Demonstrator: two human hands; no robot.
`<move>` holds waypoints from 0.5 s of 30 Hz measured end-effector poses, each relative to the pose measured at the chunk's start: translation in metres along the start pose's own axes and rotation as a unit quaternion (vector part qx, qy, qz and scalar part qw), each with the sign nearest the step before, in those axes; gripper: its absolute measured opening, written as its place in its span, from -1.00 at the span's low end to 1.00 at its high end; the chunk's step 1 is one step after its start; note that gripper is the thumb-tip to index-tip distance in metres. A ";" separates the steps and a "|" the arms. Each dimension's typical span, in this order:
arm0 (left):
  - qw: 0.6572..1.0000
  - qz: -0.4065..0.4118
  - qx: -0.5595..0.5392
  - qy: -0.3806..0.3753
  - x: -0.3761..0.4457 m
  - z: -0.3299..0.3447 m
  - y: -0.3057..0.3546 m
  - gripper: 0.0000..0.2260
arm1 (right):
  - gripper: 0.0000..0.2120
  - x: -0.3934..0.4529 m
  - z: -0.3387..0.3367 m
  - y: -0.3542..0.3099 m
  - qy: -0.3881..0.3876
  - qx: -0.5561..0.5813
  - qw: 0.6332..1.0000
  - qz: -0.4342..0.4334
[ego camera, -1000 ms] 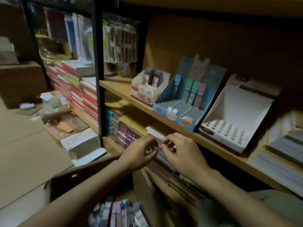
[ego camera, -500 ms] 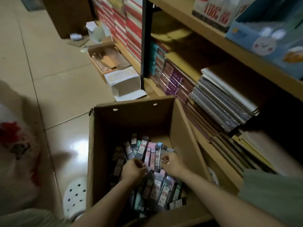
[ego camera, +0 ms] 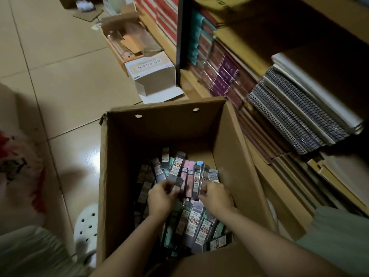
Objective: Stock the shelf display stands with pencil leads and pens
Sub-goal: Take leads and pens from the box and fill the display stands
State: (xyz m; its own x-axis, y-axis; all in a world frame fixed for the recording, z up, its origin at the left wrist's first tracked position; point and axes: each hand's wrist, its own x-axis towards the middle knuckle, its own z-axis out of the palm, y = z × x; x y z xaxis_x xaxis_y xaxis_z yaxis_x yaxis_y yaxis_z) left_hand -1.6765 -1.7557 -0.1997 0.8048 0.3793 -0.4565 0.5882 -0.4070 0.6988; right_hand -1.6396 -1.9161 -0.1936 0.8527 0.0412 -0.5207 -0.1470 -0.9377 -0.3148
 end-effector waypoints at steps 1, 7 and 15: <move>1.000 0.003 -0.017 -0.002 0.003 -0.001 0.001 -0.94 | -0.87 0.000 0.001 0.001 -0.013 -0.010 1.000 0.005; 0.993 -0.021 -0.092 -0.070 0.006 -0.002 0.004 -0.95 | -0.89 0.006 0.003 0.001 -0.029 0.008 0.998 0.052; 0.964 -0.031 -0.202 -0.168 0.002 -0.013 0.034 -0.78 | -0.82 0.007 -0.056 -0.018 0.107 0.086 0.990 -0.039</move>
State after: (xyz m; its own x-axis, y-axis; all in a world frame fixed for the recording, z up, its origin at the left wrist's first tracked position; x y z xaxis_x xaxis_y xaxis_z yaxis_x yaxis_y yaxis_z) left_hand -1.6558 -1.7578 -0.1697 0.7896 0.0741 -0.6091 0.6113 -0.0087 0.7914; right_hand -1.6033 -1.9178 -0.1467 0.9491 0.0204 -0.3144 -0.1433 -0.8609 -0.4882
